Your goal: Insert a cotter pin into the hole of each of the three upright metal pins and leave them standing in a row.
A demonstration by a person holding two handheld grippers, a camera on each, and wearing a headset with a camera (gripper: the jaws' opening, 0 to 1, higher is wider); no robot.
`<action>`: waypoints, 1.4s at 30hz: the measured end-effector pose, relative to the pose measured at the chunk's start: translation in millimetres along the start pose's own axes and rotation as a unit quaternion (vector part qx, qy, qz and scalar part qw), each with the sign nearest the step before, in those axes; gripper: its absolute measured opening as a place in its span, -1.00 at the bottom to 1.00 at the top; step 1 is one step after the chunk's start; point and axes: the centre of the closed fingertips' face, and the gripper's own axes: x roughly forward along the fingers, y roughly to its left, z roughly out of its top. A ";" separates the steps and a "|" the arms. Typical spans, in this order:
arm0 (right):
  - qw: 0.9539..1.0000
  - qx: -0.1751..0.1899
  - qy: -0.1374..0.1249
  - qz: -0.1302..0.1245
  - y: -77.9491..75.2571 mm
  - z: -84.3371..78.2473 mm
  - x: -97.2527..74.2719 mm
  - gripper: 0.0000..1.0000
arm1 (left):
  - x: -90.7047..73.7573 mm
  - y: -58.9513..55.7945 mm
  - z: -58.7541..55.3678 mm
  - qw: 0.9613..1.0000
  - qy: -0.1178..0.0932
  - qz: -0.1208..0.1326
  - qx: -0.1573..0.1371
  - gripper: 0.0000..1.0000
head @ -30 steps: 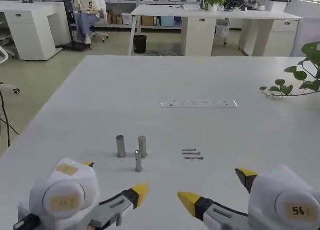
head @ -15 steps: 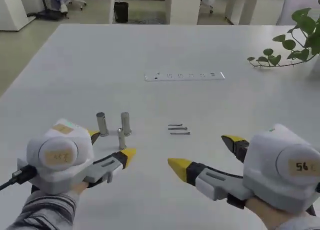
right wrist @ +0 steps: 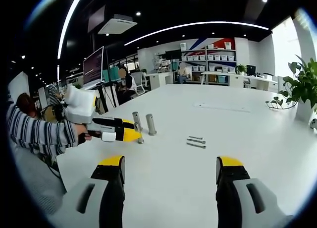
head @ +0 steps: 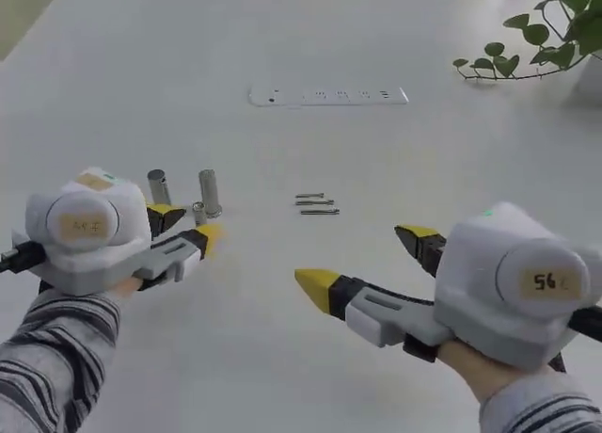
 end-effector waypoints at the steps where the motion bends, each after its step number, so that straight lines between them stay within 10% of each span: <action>1: 1.000 0.000 0.001 0.001 0.4 -1.2 0.6 0.46 | 1.4 -0.1 0.1 1.000 0.002 0.001 0.005 -0.55; 25: 1.000 0.013 0.010 -0.003 -2.4 -10.9 -1.0 0.43 | 6.4 -8.1 -4.2 1.000 0.003 -0.030 0.007 -0.90; 42: 1.000 0.024 0.012 -0.008 -7.1 -11.9 -2.3 0.37 | -6.4 -71.9 2.3 0.986 -0.011 -0.159 0.054 -0.90</action>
